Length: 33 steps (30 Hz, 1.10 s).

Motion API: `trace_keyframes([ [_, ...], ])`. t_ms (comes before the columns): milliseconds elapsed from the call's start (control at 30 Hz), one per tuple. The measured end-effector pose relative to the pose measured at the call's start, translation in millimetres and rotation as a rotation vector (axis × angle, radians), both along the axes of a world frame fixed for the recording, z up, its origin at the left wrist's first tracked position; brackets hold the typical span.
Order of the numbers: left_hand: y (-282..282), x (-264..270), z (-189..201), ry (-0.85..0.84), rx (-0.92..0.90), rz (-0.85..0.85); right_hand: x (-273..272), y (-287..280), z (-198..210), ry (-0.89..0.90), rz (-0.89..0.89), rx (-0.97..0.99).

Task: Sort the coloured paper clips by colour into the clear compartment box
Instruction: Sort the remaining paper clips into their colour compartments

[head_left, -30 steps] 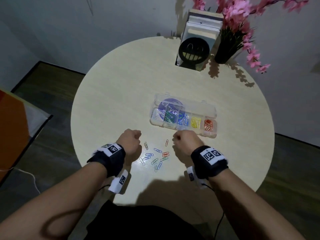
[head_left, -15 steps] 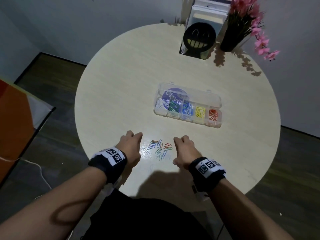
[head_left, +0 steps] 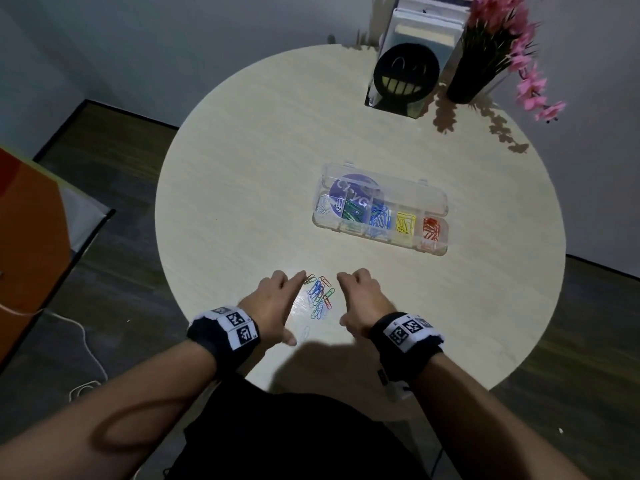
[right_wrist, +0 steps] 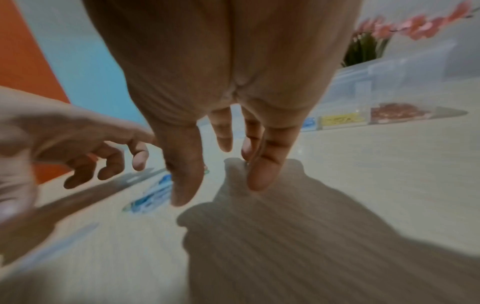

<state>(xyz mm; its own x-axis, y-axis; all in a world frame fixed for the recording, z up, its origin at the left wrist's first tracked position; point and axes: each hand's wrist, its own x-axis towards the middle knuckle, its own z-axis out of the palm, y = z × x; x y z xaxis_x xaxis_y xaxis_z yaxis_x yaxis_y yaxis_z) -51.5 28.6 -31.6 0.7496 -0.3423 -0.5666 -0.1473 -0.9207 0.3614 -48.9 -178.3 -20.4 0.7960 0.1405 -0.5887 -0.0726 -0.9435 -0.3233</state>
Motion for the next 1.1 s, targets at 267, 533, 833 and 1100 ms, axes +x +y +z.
trace_keyframes([
  [267,-19,2,-8,-0.021,0.002,0.028,2,32,-5,-0.02,0.057,0.063],
  [533,-24,9,-11,-0.087,-0.053,0.152,6,39,-2,-0.012,0.171,0.004],
  [833,-29,14,-24,-0.044,-0.317,0.408,14,48,1,-0.064,0.144,0.044],
  [1100,-31,14,-18,-0.06,-0.509,0.573,20,57,-3,-0.073,0.146,0.028],
])
